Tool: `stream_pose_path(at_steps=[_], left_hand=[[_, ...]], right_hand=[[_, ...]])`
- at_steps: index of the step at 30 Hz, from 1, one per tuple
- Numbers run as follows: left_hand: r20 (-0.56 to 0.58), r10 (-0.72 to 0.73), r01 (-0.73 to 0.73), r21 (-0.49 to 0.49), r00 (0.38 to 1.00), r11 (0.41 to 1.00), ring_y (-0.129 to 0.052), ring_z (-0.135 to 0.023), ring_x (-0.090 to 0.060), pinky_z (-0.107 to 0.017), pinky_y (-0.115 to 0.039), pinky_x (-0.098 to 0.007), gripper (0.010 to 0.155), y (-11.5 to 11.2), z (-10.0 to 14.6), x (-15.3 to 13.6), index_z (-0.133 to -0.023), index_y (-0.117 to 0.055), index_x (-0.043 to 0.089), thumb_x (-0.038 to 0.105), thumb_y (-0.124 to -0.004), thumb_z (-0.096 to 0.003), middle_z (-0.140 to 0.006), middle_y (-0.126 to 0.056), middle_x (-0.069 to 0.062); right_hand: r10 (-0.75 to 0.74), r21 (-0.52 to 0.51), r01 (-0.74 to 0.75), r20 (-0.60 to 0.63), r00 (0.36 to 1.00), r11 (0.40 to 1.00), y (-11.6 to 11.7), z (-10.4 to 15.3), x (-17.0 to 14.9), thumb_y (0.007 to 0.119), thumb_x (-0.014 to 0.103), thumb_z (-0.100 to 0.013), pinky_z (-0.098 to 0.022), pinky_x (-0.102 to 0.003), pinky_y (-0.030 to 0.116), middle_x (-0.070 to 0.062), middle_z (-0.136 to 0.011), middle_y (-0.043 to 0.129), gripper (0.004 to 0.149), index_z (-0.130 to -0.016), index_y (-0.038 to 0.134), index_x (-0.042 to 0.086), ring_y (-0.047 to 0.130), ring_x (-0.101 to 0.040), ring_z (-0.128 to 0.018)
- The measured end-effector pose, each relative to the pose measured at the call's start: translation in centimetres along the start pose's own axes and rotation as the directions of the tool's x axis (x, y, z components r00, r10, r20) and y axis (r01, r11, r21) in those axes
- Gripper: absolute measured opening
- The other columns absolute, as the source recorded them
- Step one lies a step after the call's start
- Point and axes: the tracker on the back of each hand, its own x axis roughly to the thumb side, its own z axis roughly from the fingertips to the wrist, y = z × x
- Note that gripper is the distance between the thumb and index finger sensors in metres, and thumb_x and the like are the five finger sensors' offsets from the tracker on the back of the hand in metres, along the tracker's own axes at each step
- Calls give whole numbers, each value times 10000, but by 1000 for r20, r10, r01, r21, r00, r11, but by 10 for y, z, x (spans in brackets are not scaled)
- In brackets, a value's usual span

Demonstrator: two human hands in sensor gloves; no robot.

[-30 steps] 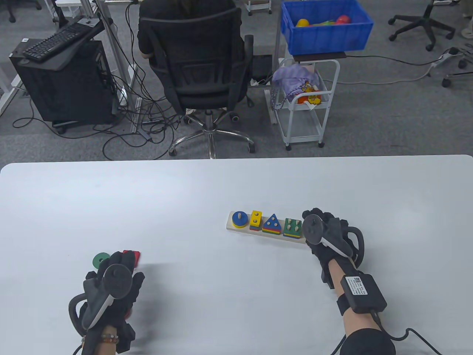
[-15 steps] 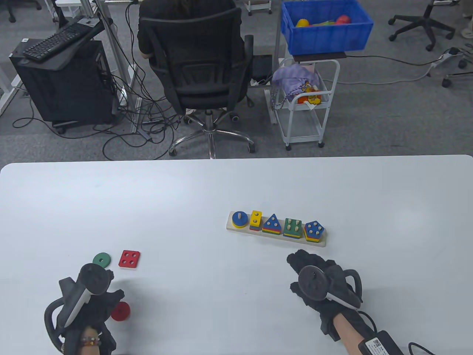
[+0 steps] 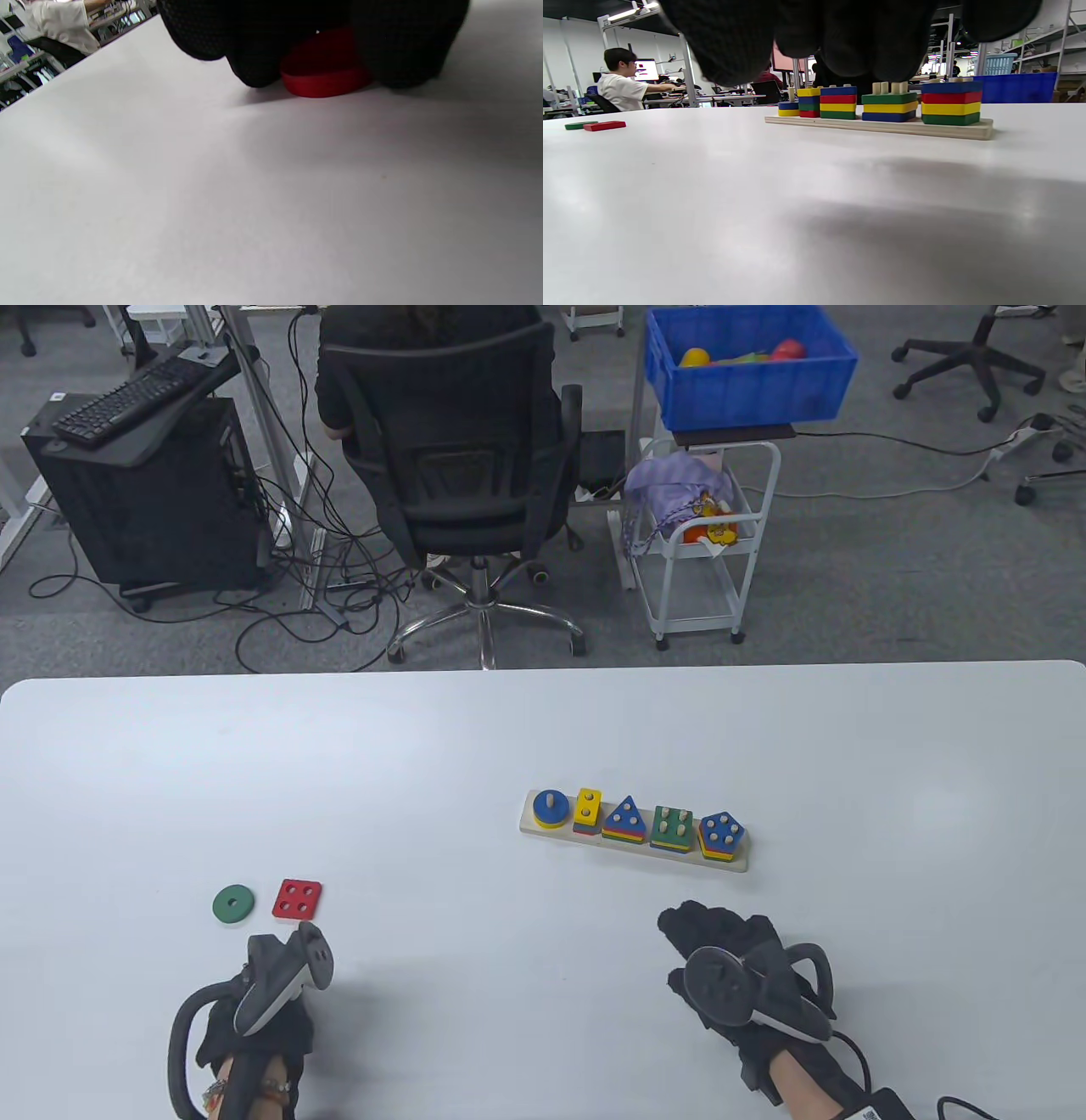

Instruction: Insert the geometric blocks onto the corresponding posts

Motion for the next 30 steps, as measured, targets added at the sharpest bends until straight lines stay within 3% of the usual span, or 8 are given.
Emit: stream_pose_path(at_steps=[5, 8, 14, 19, 22, 26, 28, 30], left_hand=[[23, -8, 7, 57, 1000, 998, -877, -937, -219, -718, -762, -440, 690, 0, 0, 2, -1046, -619, 298, 460, -898, -436, -1097, -702, -10], [54, 20, -29, 158, 998, 987, -865, -945, -214, -725, -746, -448, 691, 6, 5, 5, -1052, -600, 304, 474, -878, -442, -1103, -694, -2], [325, 223, -319, 282, 919, 905, -872, -942, -187, -722, -757, -430, 694, 24, 28, 26, -1061, -573, 310, 508, -841, -452, -1106, -689, 1], [556, 471, -632, 132, 685, 764, -870, -946, -181, -725, -755, -425, 708, 34, 44, 45, -1081, -534, 295, 522, -816, -472, -1111, -678, -1], [641, 628, -752, -118, 441, 648, -862, -956, -186, -731, -742, -436, 711, 36, 56, 67, -1091, -514, 283, 517, -805, -486, -1118, -667, -7], [602, 783, -760, -434, 156, 485, -852, -965, -189, -740, -730, -442, 724, 33, 68, 97, -1103, -486, 274, 513, -800, -496, -1127, -654, -8], [537, 842, -713, -569, 55, 410, -848, -969, -197, -742, -723, -447, 733, 29, 72, 109, -1110, -467, 267, 509, -797, -503, -1129, -652, -16], [500, 866, -682, -631, 7, 370, -852, -965, -201, -739, -730, -442, 742, 27, 74, 116, -1117, -450, 269, 509, -796, -506, -1129, -656, -20]], right_hand=[[12, 6, -12, 28, 1000, 1000, 2, 0, 7, 794, 409, -473, -630, -719, 590, -131, -1063, 673, 617, -1025, 598, 212, 743, -421, -930], [6, -10, -5, 62, 998, 1000, 7, -2, 13, 792, 409, -474, -626, -717, 595, -130, -1059, 679, 613, -1022, 601, 211, 749, -419, -925], [-29, -42, 34, 110, 993, 999, 5, -7, 30, 786, 417, -475, -622, -714, 603, -132, -1059, 675, 633, -1033, 577, 202, 753, -414, -923], [-148, -109, 166, 152, 977, 980, -2, -10, 45, 783, 422, -477, -613, -708, 618, -140, -1056, 672, 656, -1043, 549, 187, 763, -413, -913], [-262, -142, 292, 202, 944, 946, -7, -10, 59, 788, 422, -477, -604, -702, 630, -140, -1054, 668, 670, -1047, 531, 182, 776, -408, -902], [-339, -164, 394, 283, 897, 904, -11, -7, 78, 796, 434, -470, -599, -689, 647, -140, -1059, 648, 711, -1056, 491, 172, 792, -393, -894], [-340, -180, 408, 317, 885, 895, -12, -5, 88, 798, 447, -466, -596, -686, 652, -143, -1063, 631, 735, -1061, 469, 168, 792, -390, -894], [-324, -194, 400, 332, 886, 896, -13, -4, 94, 795, 454, -465, -595, -686, 650, -149, -1067, 622, 744, -1064, 461, 164, 785, -396, -896]])
